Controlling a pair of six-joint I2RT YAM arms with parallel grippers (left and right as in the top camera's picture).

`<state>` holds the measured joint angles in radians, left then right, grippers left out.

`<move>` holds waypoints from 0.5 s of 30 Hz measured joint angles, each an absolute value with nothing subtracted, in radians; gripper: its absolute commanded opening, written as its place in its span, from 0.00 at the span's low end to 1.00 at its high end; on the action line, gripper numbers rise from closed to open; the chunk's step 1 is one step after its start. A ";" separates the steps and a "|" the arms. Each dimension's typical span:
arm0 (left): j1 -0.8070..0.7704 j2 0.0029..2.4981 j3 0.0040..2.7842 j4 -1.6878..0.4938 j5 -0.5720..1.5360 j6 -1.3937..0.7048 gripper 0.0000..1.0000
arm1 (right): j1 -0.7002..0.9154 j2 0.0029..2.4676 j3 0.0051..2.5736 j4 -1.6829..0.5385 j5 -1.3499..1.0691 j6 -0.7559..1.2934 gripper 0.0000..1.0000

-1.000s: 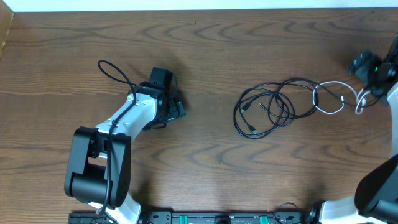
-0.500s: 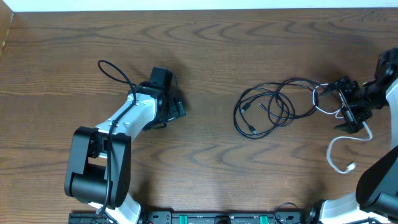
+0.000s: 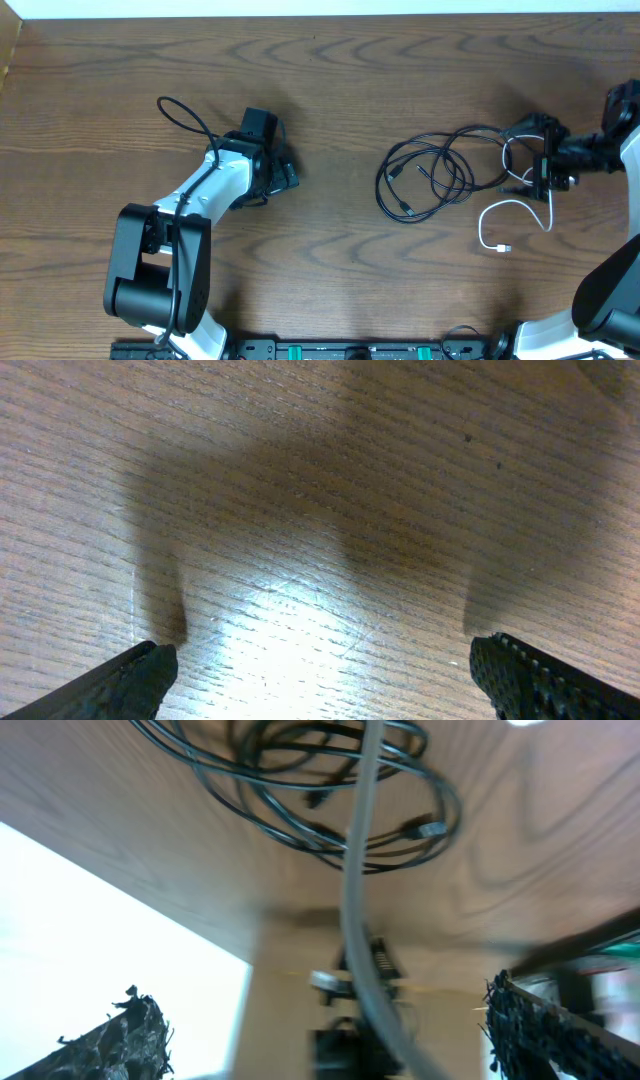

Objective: Untangle cables

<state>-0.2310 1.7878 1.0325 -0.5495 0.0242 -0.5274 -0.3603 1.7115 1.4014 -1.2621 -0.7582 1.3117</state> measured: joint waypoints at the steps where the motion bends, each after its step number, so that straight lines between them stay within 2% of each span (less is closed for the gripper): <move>1: -0.231 1.788 1.032 -0.550 0.024 -0.527 1.00 | -0.360 1.711 1.401 -1.242 -0.764 1.359 0.99; 7: -0.231 1.788 1.032 -0.550 0.024 -0.527 1.00 | -0.360 1.711 1.401 -1.211 -0.865 1.452 0.99; 11: -0.231 1.788 1.032 -0.550 0.025 -0.527 1.00 | -0.359 1.711 1.400 -0.919 -0.739 1.318 0.96; 12: -0.231 1.788 1.032 -0.550 0.024 -0.527 1.00 | -0.359 1.711 1.401 -0.869 -0.681 1.259 0.99; 15: -0.231 1.788 1.032 -0.550 0.024 -0.527 1.00 | -0.359 1.711 1.401 -0.811 -0.505 1.123 0.99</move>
